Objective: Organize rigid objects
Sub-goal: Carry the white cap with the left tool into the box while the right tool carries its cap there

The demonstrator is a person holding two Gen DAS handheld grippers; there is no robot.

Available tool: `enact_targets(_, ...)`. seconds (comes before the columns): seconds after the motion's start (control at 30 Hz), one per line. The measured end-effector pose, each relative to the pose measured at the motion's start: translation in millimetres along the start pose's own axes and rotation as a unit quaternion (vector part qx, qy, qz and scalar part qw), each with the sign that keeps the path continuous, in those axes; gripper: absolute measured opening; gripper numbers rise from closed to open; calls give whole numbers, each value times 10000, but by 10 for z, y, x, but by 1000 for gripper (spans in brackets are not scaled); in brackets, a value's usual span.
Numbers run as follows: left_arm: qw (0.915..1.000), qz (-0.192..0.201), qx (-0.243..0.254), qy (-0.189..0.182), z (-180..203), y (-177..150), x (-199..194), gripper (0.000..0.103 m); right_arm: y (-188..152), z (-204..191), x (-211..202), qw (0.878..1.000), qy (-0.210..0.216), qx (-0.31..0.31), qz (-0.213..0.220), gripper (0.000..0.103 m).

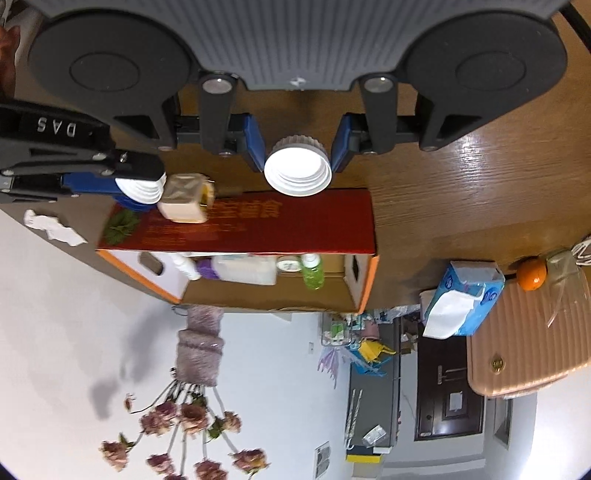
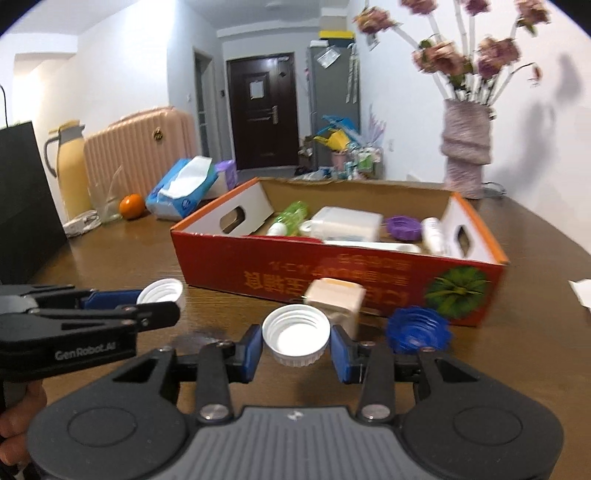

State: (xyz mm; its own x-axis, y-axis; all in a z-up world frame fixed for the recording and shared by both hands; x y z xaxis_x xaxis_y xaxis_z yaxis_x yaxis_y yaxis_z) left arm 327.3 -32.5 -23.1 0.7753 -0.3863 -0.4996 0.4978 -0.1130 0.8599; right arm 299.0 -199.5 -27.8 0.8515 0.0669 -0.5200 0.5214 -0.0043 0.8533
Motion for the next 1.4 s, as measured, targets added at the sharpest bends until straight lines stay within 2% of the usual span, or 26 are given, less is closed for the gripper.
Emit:
enact_targets(0.13, 9998, 116, 7, -181, 176, -3, -291, 40, -41, 89, -360, 9997, -93, 95, 193, 39)
enact_targets(0.37, 9986, 428, 123, -281, 471, -52, -803, 40, -172, 77, -938, 9986, -82, 122, 509, 39)
enact_targets(0.67, 9965, 702, 214, -391, 757, -236, -1329, 40, -350, 9, -1556, 9963, -66, 26, 861, 39)
enact_targets(0.77, 9957, 739, 224, -510, 803, -258, -1397, 40, -368, 18, -1704, 9951, -78, -14, 990, 39)
enact_targets(1.03, 9964, 564, 222, -596, 840, -282, -1201, 40, -398, 151, -1597, 9956, -208, 146, 904, 39)
enact_targets(1.17, 9969, 586, 181, -497, 719, -262, -1148, 40, -419, 112, -1468, 9965, -158, 123, 813, 39)
enact_targets(1.4, 9988, 308, -19, -375, 510, -308, -875, 40, -463, 45, -1140, 9985, -93, 94, 532, 39)
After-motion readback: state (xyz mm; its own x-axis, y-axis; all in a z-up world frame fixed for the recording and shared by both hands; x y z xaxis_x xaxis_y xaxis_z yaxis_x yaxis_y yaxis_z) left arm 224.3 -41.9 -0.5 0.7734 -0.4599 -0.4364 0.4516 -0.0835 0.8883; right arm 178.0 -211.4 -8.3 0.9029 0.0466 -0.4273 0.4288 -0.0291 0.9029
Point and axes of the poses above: each gripper's, at about its wrist camera, not at the fingertips, and x roughly the way its jaws point, z to its right, y to its top, the point moved 6 cm from there along x, roughly the way its jaws point, and after that the axes turned 5 degrees about -y, right-handed, at the moved point
